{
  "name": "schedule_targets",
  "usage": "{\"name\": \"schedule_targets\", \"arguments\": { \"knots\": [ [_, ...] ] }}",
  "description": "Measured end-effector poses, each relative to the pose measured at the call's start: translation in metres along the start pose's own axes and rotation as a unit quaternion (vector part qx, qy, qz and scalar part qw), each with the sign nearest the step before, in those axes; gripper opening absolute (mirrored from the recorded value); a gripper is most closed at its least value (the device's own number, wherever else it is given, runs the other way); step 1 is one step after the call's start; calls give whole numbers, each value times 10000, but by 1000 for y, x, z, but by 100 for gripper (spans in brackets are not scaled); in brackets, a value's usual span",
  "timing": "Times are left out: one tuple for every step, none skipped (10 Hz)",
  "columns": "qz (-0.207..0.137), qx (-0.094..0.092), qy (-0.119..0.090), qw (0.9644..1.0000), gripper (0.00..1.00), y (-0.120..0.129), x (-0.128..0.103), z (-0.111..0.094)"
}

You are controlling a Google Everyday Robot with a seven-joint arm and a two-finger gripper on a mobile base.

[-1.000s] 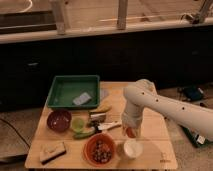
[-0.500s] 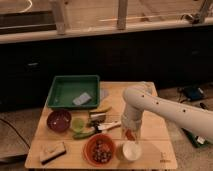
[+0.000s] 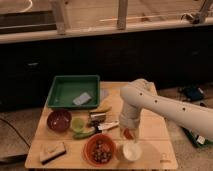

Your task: Place apple in paper cup

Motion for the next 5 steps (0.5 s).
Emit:
{"name": "schedule_targets", "arguments": {
  "knots": [
    [-52, -13, 29, 10000, 0, 0, -7, -6],
    [-84, -30, 37, 10000, 0, 0, -11, -9],
    [-116, -47, 39, 9999, 0, -1, -14, -11],
    [-177, -110, -12, 9998, 2, 0, -21, -15],
    [-208, -145, -64, 9997, 8, 0, -25, -16]
  ]
}}
